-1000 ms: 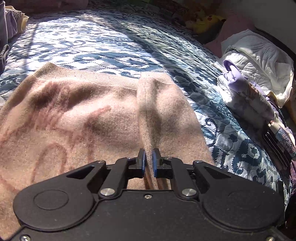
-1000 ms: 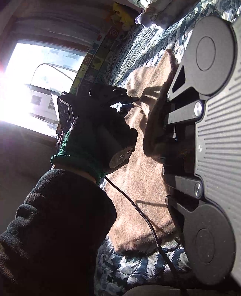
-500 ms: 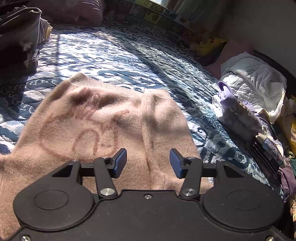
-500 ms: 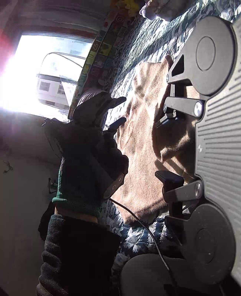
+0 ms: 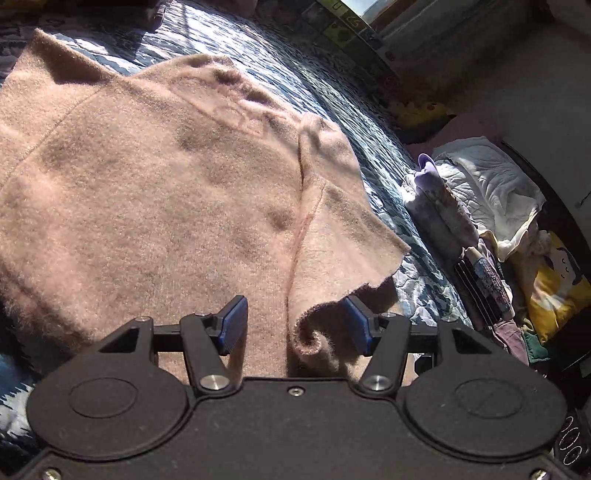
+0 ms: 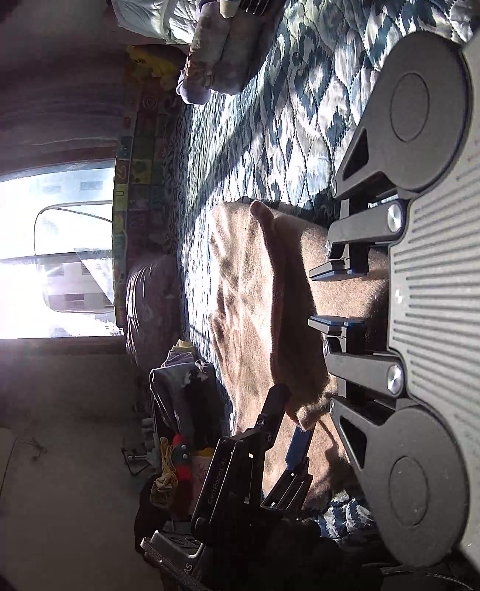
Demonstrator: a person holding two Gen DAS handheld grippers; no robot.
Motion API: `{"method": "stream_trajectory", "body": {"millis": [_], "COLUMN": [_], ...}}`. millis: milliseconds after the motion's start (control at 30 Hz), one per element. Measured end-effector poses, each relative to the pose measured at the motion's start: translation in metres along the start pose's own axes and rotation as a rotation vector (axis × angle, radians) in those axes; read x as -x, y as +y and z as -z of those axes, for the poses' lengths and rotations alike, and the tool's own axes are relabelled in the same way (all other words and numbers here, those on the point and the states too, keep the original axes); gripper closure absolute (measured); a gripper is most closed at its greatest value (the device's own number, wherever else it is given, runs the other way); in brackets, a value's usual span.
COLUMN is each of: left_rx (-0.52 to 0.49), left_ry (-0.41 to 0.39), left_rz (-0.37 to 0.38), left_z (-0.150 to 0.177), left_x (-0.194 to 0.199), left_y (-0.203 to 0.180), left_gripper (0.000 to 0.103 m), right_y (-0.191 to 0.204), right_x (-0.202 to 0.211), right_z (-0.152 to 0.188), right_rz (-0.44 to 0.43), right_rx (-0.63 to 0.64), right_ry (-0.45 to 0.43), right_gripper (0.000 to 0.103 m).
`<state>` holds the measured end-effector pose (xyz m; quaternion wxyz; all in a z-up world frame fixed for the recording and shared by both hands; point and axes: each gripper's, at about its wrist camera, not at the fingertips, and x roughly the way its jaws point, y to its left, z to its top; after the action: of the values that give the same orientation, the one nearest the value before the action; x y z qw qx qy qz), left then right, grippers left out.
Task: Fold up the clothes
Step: 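Grasp the other sleeve with the left tool and fold it across the body, then open the left tool to release the folded sleeve onto the sweater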
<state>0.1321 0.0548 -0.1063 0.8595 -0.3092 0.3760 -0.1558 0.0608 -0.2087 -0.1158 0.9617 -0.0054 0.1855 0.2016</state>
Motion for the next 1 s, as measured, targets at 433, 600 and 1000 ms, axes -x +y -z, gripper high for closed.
{"method": "stream_trajectory", "body": {"millis": [433,600,1000], "left_rx": [0.069,0.182,0.099], "left_ry": [0.013,0.002,0.052], "left_rz": [0.046,0.191,0.065], "left_z": [0.020,0.026,0.034], "left_x": [-0.011,-0.012,-0.018], "left_y": [0.004,-0.006,0.000], "left_gripper": [0.089,0.090,0.090], "right_y": [0.049,0.042,0.029], "right_x": [0.009,0.003,0.017], "right_z": [0.022,0.026,0.033], "right_rz": [0.114,0.184,0.203], "right_rx": [0.466,0.461,0.425], "right_ry": [0.038,0.092,0.155], "right_gripper": [0.049,0.081,0.087]}}
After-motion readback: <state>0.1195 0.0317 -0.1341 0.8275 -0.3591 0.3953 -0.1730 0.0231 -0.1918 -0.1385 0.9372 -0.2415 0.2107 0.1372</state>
